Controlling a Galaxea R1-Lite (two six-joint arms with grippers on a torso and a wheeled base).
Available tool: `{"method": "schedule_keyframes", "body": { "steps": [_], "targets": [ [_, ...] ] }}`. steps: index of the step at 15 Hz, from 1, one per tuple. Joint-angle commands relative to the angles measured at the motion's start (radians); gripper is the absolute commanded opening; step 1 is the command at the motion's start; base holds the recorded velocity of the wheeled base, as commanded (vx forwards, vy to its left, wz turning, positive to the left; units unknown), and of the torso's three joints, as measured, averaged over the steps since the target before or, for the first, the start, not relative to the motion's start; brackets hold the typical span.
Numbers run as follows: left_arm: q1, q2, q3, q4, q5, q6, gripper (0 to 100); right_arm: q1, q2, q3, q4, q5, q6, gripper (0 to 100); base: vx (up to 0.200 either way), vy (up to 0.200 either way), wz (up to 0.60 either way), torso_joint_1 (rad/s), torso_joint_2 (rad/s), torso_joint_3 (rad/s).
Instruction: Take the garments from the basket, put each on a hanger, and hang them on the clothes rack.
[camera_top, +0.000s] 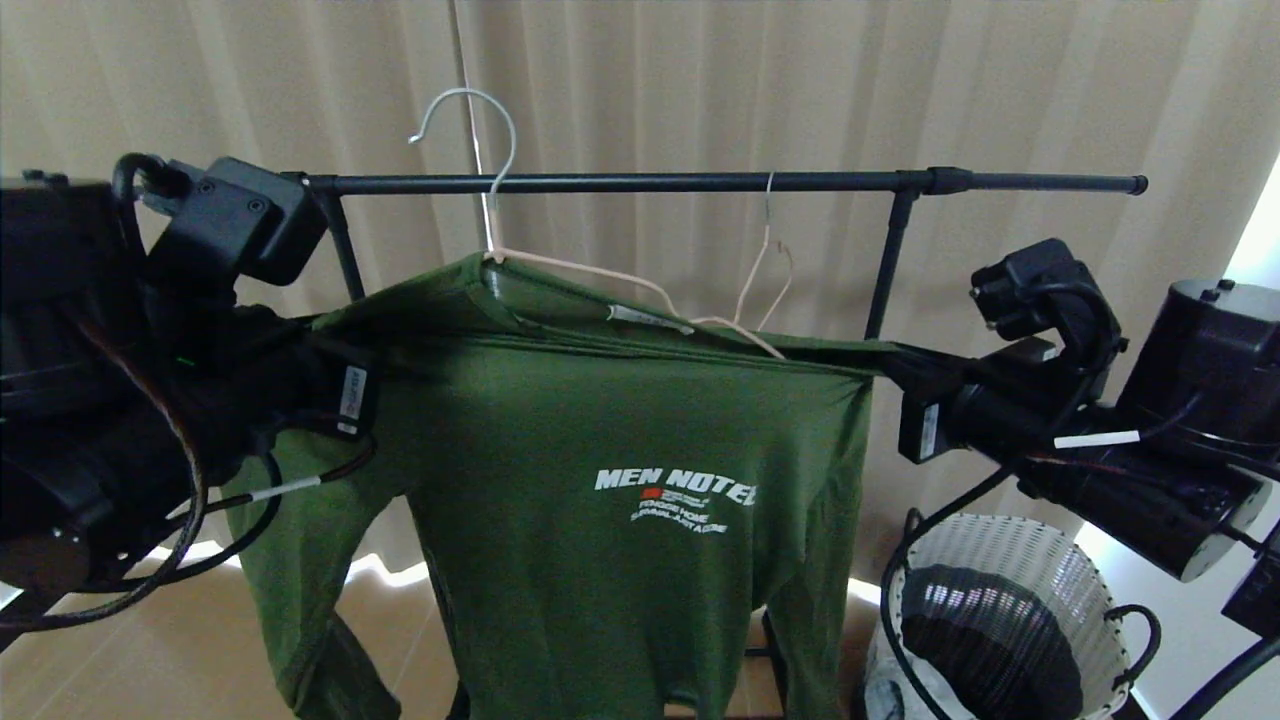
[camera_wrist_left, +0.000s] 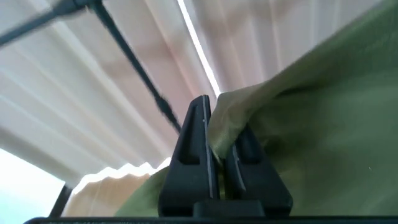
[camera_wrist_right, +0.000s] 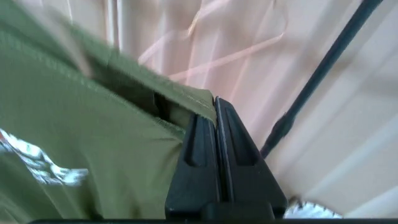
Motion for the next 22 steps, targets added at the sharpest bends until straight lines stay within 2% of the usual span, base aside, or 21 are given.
{"method": "schedule_keyframes", "body": {
  "steps": [1, 6, 7, 8, 9, 14, 18, 22],
  "targets": [
    [-0.003, -0.008, 0.048, 0.000, 0.003, 0.019, 0, 0.012, -0.002, -0.049, 0.028, 0.004, 0.000, 0, 0.000, 0.000, 0.00, 0.000, 0.00, 0.000],
    [-0.003, 0.003, 0.045, -0.001, 0.010, 0.009, 0, 0.128, -0.021, -0.060, 0.108, 0.005, 0.000, 0, 0.000, 0.000, 0.00, 0.000, 0.00, 0.000],
    [-0.003, 0.003, 0.045, -0.001, 0.010, 0.009, 0, 0.128, -0.021, -0.060, 0.108, 0.005, 0.000, 0, 0.000, 0.000, 0.00, 0.000, 0.00, 0.000],
    [-0.003, 0.003, 0.048, -0.024, 0.029, 0.008, 0, 0.169, -0.050, -0.053, 0.148, 0.005, 0.000, 0, 0.000, 0.000, 0.00, 0.000, 0.00, 0.000],
    [-0.003, 0.005, 0.050, -0.032, 0.035, 0.008, 0, 0.177, -0.055, -0.052, 0.157, 0.005, 0.000, 100, 0.000, 0.000, 0.00, 0.000, 0.00, 0.000],
    [-0.003, 0.014, 0.050, -0.064, 0.050, -0.017, 0, 0.246, -0.073, -0.040, 0.183, 0.005, -0.017, 100, 0.000, 0.000, 0.00, 0.000, 0.00, 0.000],
    [-0.011, 0.017, 0.051, -0.086, 0.047, -0.030, 0, 0.286, -0.075, -0.049, 0.211, 0.025, -0.118, 100, 0.000, 0.000, 0.00, 0.000, 0.00, 0.000],
    [-0.091, 0.011, 0.061, -0.116, 0.041, -0.038, 0, 0.286, 0.002, -0.231, 0.238, 0.024, -0.188, 100, 0.000, 0.000, 0.00, 0.000, 0.00, 0.000]
  ]
}}
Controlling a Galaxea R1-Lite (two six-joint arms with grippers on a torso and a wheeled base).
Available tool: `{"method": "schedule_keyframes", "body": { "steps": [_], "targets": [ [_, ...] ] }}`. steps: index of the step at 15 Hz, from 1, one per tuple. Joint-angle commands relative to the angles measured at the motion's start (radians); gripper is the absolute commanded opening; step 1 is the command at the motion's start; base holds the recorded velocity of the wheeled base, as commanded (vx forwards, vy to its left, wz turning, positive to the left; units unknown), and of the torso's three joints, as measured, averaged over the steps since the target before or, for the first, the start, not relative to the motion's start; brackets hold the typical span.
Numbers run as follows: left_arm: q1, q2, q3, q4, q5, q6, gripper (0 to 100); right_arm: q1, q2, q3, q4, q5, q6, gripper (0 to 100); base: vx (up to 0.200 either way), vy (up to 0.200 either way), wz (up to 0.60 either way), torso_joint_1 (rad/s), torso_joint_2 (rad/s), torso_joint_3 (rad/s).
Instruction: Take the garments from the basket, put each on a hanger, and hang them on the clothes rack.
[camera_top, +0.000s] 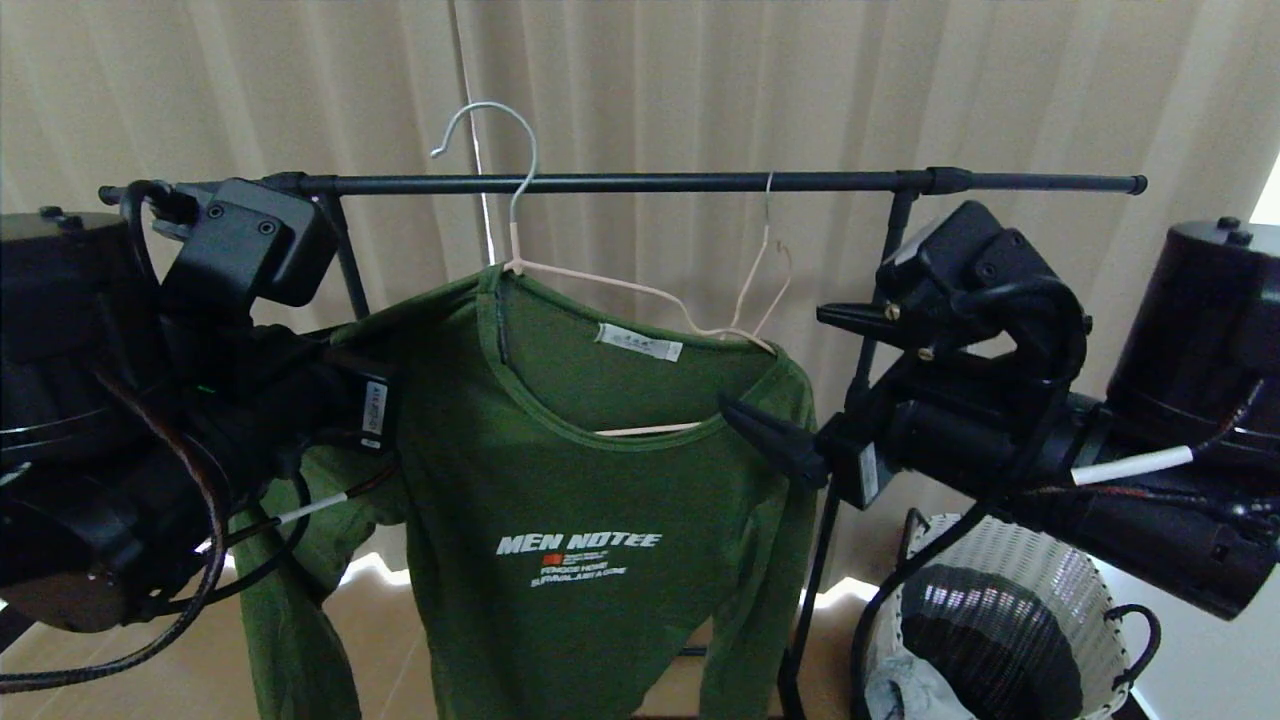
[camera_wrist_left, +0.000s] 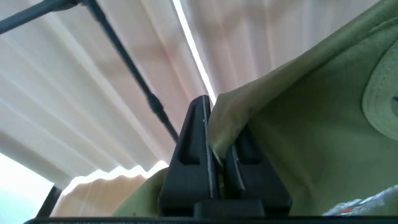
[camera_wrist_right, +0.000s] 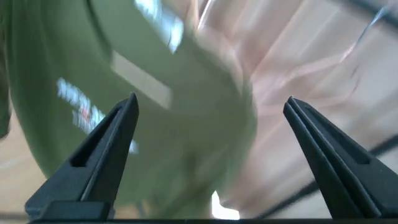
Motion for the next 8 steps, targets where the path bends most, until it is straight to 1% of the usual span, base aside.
{"method": "schedule_keyframes", "body": {
  "steps": [1, 3, 5, 8],
  "targets": [
    [-0.040, -0.001, 0.001, -0.001, 0.000, 0.002, 0, 0.001, 0.057, -0.102, 0.022, -0.001, -0.050, 100, 0.000, 0.000, 0.00, 0.000, 0.00, 0.000],
    [-0.072, -0.003, 0.001, -0.002, 0.000, 0.005, 0, -0.002, 0.086, -0.154, 0.025, -0.003, -0.094, 100, 0.000, 0.000, 0.00, 0.000, 0.00, 0.000],
    [-0.088, -0.003, 0.001, -0.002, 0.000, 0.005, 0, -0.004, 0.105, -0.181, 0.026, -0.007, -0.102, 100, 0.000, 0.000, 0.00, 0.000, 0.00, 0.000],
    [-0.105, -0.012, 0.009, -0.002, -0.003, 0.005, 0, -0.041, 0.157, -0.217, 0.025, -0.010, -0.119, 100, 0.000, 0.000, 0.00, 0.000, 0.00, 0.000]
  ]
}}
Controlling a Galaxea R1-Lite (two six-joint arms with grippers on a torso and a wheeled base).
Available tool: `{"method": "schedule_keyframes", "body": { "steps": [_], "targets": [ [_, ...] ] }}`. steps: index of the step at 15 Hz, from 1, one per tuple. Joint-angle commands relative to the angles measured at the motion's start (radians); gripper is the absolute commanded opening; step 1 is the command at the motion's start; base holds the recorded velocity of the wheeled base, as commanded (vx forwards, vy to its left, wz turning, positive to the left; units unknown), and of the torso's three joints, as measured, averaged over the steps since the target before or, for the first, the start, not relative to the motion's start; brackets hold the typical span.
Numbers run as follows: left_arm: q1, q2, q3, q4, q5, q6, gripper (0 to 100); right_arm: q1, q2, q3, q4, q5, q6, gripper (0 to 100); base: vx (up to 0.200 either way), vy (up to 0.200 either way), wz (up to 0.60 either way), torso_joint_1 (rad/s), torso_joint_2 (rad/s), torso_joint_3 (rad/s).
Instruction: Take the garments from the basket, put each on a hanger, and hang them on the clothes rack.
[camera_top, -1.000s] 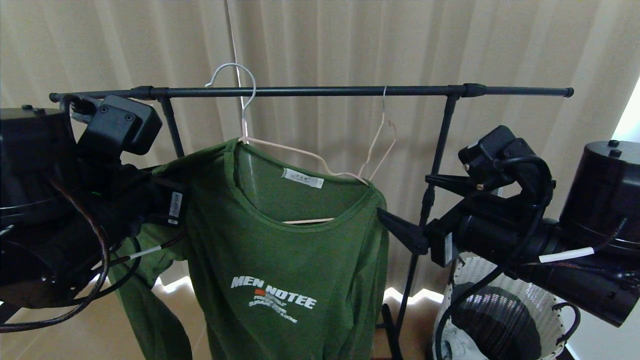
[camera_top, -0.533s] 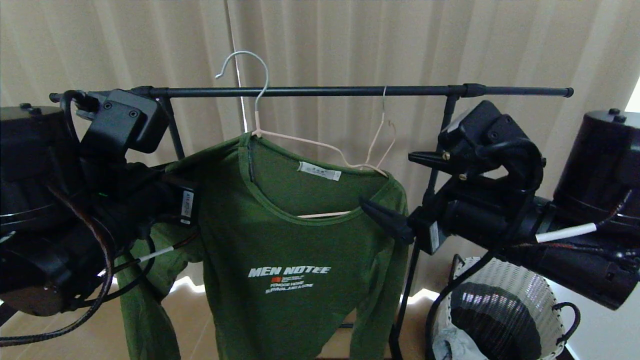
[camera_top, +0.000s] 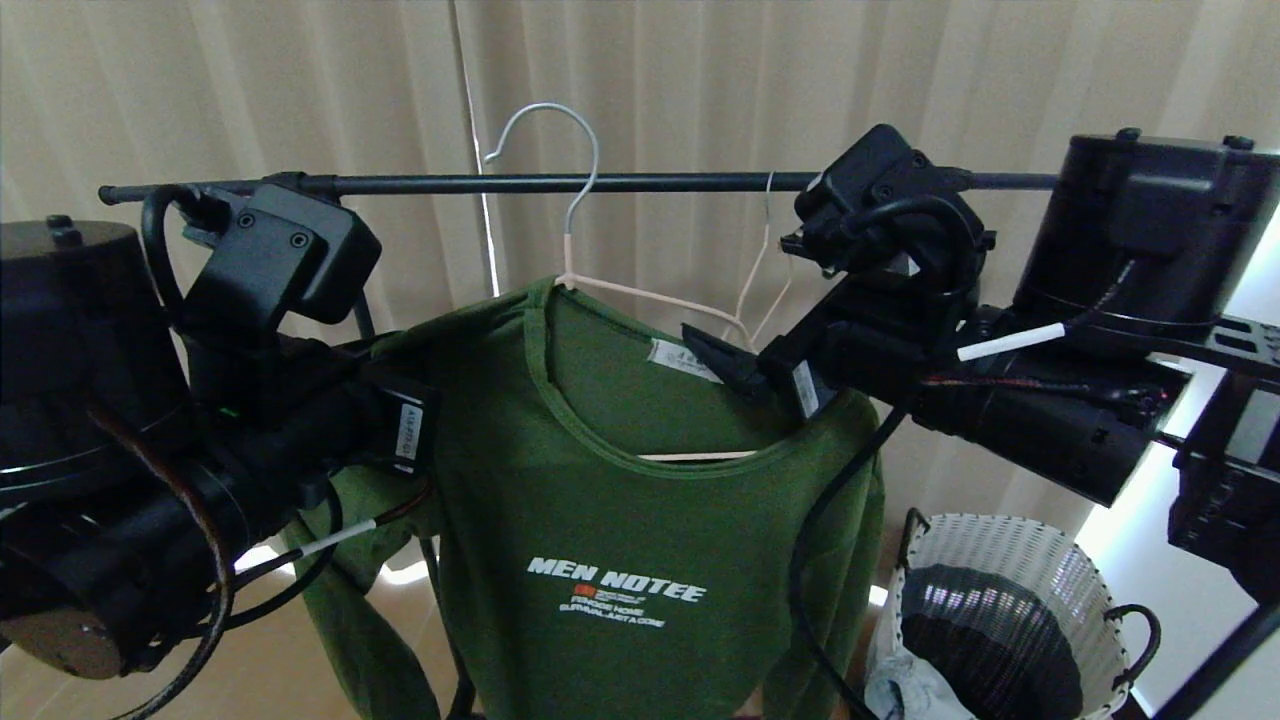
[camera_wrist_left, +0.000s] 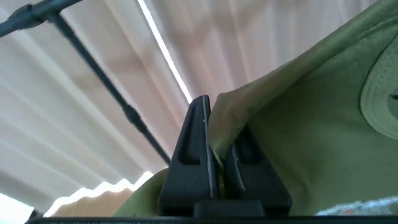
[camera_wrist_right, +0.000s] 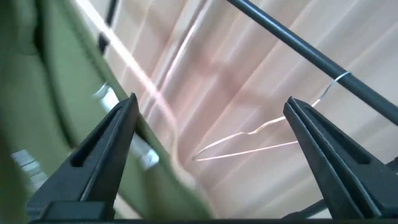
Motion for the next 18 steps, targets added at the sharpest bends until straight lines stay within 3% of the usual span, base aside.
{"method": "schedule_keyframes", "body": {
  "steps": [1, 4, 5, 13, 14, 15, 18],
  "targets": [
    [-0.008, -0.007, 0.009, 0.000, 0.001, 0.001, 0, -0.018, 0.046, -0.023, -0.001, 0.000, -0.005, 100, 0.000, 0.000, 0.00, 0.000, 0.00, 0.000],
    [-0.022, -0.016, 0.034, -0.015, -0.001, 0.000, 0, -0.018, 0.054, -0.030, 0.000, 0.000, -0.006, 100, 0.000, 0.000, 0.00, 0.000, 0.00, 0.000],
    [-0.022, -0.015, 0.036, -0.020, -0.001, 0.001, 0, -0.011, 0.053, -0.032, 0.000, 0.000, -0.006, 0, 0.000, 0.000, 0.00, 0.000, 0.00, 0.000],
    [-0.023, -0.009, 0.037, -0.020, -0.006, 0.006, 0, 0.001, 0.030, -0.020, -0.001, -0.004, -0.006, 0, 0.000, 0.000, 0.00, 0.000, 0.00, 0.000],
    [-0.022, -0.020, 0.048, -0.020, -0.062, 0.003, 0, 0.001, 0.017, -0.017, 0.000, -0.014, -0.006, 0, 0.000, 0.000, 0.00, 0.000, 0.00, 0.000],
    [-0.022, -0.030, 0.048, -0.020, -0.095, 0.003, 100, 0.001, 0.011, -0.018, 0.002, -0.018, -0.006, 0, 0.000, 0.000, 0.00, 0.000, 0.00, 0.000],
    [-0.016, -0.078, 0.065, -0.020, -0.124, -0.003, 100, -0.019, -0.030, 0.011, 0.002, -0.026, -0.006, 0, 0.000, 0.000, 0.00, 0.000, 0.00, 0.000]
  ]
}}
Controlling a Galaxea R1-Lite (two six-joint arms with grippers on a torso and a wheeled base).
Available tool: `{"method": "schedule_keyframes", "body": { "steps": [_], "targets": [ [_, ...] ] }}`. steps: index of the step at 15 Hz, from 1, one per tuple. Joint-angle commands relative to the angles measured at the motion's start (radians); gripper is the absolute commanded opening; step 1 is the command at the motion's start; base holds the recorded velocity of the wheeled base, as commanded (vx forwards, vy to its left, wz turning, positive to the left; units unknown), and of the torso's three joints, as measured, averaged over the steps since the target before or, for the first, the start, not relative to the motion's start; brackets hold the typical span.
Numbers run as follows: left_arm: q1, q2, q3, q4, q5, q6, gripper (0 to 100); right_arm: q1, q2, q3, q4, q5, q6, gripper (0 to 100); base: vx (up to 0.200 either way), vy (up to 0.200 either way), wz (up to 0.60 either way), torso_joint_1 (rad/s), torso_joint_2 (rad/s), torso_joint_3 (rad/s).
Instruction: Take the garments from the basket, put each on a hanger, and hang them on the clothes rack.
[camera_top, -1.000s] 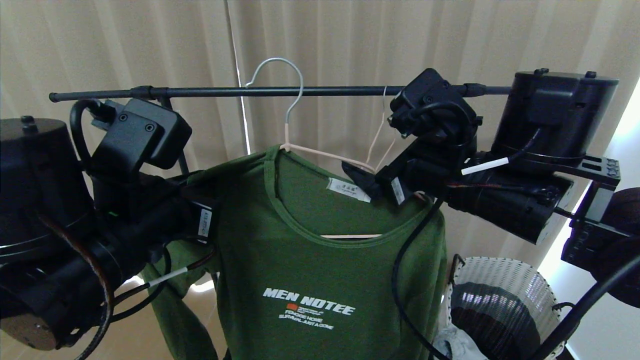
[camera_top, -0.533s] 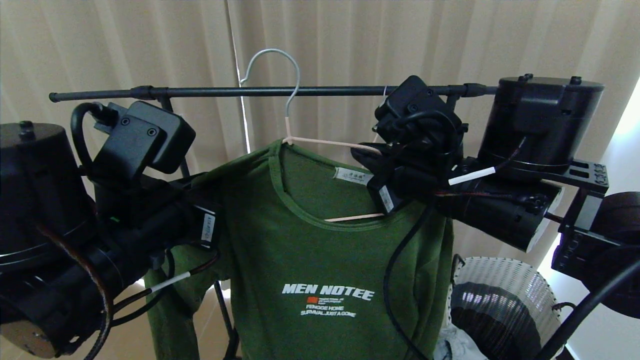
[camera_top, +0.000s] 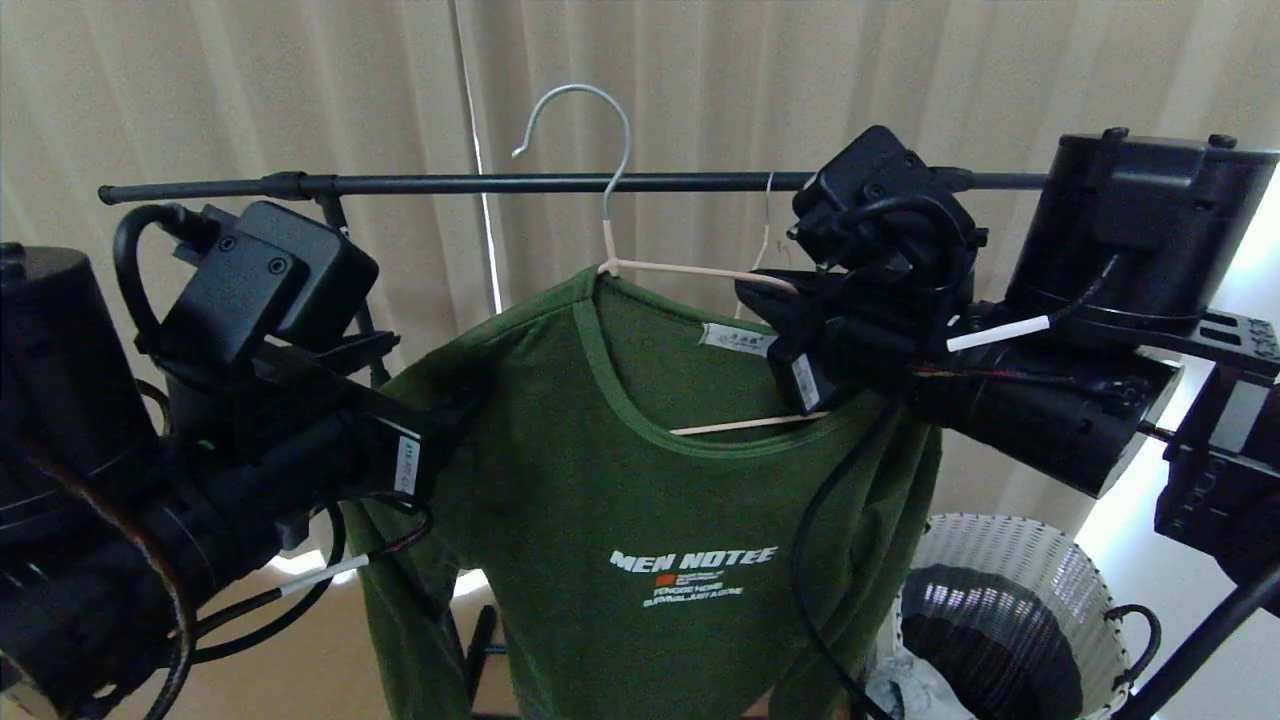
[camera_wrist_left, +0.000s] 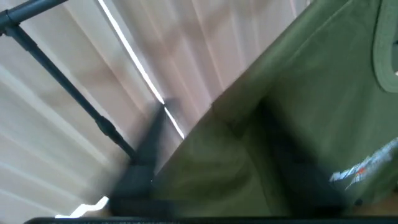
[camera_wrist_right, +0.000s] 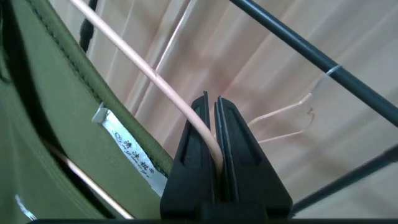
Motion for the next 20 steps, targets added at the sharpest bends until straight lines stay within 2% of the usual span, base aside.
{"method": "schedule_keyframes", "body": {
  "steps": [1, 3, 6, 9, 14, 15, 18, 20],
  "targets": [
    [0.004, -0.048, 0.023, -0.001, -0.005, -0.001, 100, -0.021, -0.041, 0.023, -0.001, -0.003, 0.000, 0, 0.000, 0.000, 0.00, 0.000, 0.00, 0.000],
    [0.031, -0.113, 0.091, 0.001, -0.008, 0.002, 100, -0.059, -0.091, 0.062, -0.002, -0.001, 0.000, 0, 0.000, 0.000, 0.00, 0.000, 0.00, 0.000],
    [0.084, -0.151, 0.207, -0.001, -0.113, 0.004, 100, -0.065, -0.144, 0.082, -0.007, 0.004, 0.003, 0, 0.000, 0.000, 0.00, 0.000, 0.00, 0.000],
    [0.141, -0.137, 0.198, -0.001, -0.162, 0.001, 100, -0.059, -0.171, 0.083, -0.005, 0.013, 0.005, 0, 0.000, 0.000, 0.00, 0.000, 0.00, 0.000],
    [0.187, -0.096, 0.172, -0.001, -0.163, 0.001, 100, -0.038, -0.180, 0.085, -0.005, 0.013, 0.005, 0, 0.000, 0.000, 0.00, 0.000, 0.00, 0.000],
    [0.189, -0.091, 0.172, -0.001, -0.163, -0.001, 0, -0.038, -0.179, 0.082, -0.004, 0.011, 0.005, 0, 0.000, 0.000, 0.00, 0.000, 0.00, 0.000],
    [0.244, -0.096, 0.194, -0.001, -0.162, 0.005, 0, -0.052, -0.180, 0.083, -0.001, 0.000, 0.002, 0, 0.000, 0.000, 0.00, 0.000, 0.00, 0.000],
    [0.347, -0.106, 0.226, -0.001, -0.162, 0.010, 0, -0.128, -0.191, 0.085, 0.029, -0.003, 0.000, 0, 0.000, 0.000, 0.00, 0.000, 0.00, 0.000]
  ]
}}
